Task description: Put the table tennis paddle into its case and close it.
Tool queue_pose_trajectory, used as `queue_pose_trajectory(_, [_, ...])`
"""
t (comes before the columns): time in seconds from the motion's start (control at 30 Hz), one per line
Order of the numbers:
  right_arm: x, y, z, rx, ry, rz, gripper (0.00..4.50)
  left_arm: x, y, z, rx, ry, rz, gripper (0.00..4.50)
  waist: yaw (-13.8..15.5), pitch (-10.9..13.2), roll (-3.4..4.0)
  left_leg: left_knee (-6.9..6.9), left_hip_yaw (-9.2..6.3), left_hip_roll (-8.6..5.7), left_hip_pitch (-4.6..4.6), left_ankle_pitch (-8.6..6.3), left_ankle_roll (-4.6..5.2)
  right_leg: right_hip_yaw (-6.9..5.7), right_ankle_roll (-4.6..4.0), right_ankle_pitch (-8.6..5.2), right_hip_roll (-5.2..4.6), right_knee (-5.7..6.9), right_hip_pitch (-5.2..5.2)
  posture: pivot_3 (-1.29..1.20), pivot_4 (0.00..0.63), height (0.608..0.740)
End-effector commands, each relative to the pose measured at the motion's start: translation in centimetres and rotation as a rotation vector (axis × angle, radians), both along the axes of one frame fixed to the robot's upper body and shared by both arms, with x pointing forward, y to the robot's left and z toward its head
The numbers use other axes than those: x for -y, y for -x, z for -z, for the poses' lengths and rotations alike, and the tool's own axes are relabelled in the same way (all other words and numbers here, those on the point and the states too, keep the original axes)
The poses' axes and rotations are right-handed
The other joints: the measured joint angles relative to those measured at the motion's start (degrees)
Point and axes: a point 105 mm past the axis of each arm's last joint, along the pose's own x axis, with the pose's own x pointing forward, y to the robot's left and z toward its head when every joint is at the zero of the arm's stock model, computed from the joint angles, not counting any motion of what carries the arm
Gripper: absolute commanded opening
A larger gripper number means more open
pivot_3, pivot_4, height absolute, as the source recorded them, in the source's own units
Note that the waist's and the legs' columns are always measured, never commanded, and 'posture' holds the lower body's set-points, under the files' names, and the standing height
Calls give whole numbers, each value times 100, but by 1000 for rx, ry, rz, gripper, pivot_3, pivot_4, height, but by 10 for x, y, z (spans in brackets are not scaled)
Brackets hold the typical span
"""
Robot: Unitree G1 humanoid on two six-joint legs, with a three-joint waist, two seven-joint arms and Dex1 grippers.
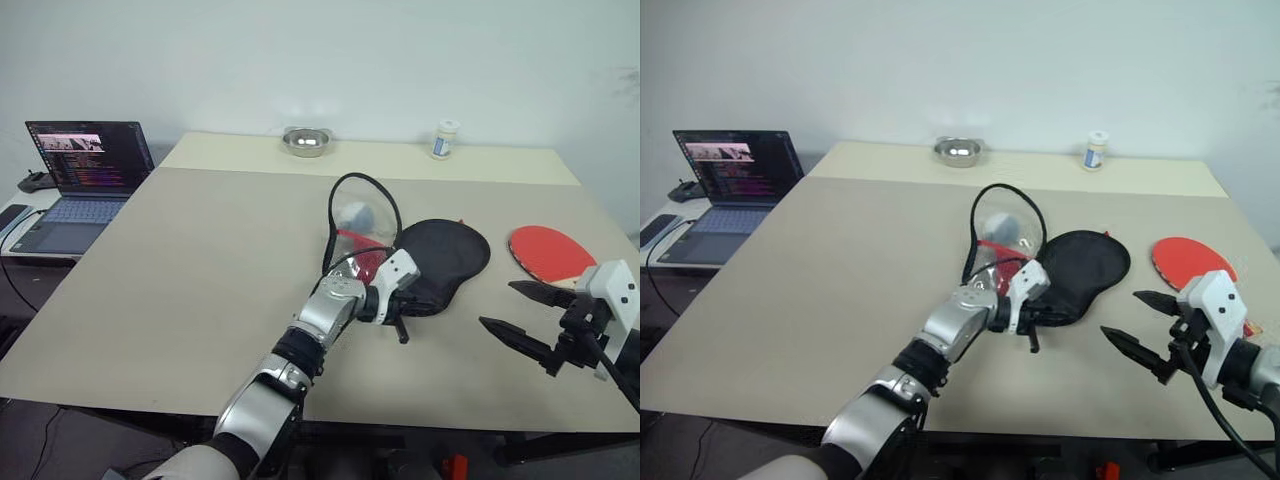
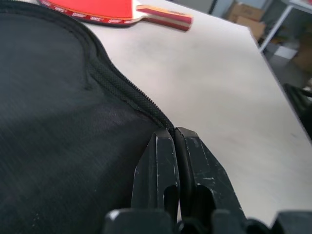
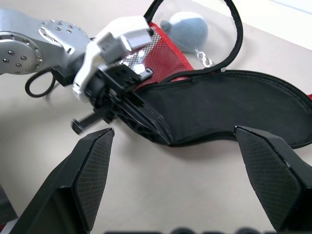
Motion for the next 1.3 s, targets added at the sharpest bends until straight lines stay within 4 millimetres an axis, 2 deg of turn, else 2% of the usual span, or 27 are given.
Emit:
queue_pose_trajectory(0.03, [1, 0, -10, 35, 16, -4, 4362, 11, 4, -8, 66, 0, 39, 706, -9, 0, 0, -2, 0, 0, 0, 0, 0, 0, 0, 0, 2, -1, 0, 0, 150, 740])
queue_pose_trajectory(0.17, [2, -3, -10, 40, 11, 11, 4362, 2, -5, -15, 138, -4, -17, 2148, -12, 0, 0, -2, -1, 3, 1, 0, 0, -1, 0, 0, 6, 2, -1, 0, 150, 740])
queue_pose_trajectory(0.27, [8, -6, -9, 46, 9, 47, 4362, -15, -6, -27, 160, 29, -10, 3164, -23, 0, 1, -1, -1, 6, 3, 0, 0, 0, 0, 0, 5, 5, -1, 0, 150, 740])
queue_pose_trajectory(0.43, [20, -19, -1, 28, -16, 150, 4362, -56, -1, -53, 202, 96, 26, 3164, -45, -1, 4, -4, -1, 15, 4, 1, -1, 1, -1, 0, 4, 5, -1, 0, 150, 740])
queue_pose_trajectory(0.6, [25, -35, 30, -125, -22, 243, 4362, -105, 6, -76, 254, 123, 93, 3164, -54, -3, 7, -1, 2, 15, 6, 1, -2, 4, -2, 0, -2, 11, -1, 0, 150, 740])
queue_pose_trajectory(0.77, [13, -63, 54, -210, -73, 306, 4362, -147, -8, -89, 287, 84, 17, 3164, -58, -3, 8, -2, 2, 14, 8, 1, -2, 4, -3, 0, -1, 13, -2, 0, 150, 740])
queue_pose_trajectory(0.97, [-8, -94, 73, -264, -155, 341, 4362, -156, -13, -94, 317, 71, -28, 3164, -39, -3, 8, -1, 5, 13, 0, 1, -1, 3, -3, 0, -2, 5, -4, 0, 150, 740])
queue_pose_trajectory(1.1, [-18, -110, 81, -294, -212, 362, 4362, -155, -11, -87, 306, 45, -32, 3164, -41, -3, 8, -1, 8, 12, -8, 1, -1, 5, -4, 1, -5, 3, -9, 0, 150, 740])
queue_pose_trajectory(1.2, [-22, -116, 87, -310, -192, 379, 4362, -154, -10, -85, 302, 42, -39, 3164, -54, -2, 8, -1, 8, 14, -8, 1, -1, 5, -4, 1, -5, 4, -11, 0, 150, 740])
queue_pose_trajectory(1.3, [-26, -116, 82, -298, -188, 373, 4362, -155, -8, -83, 303, 36, -36, 3164, -54, -3, 8, -1, 7, 17, -7, 1, -1, 3, -4, 1, -4, 8, -12, 0, 150, 740])
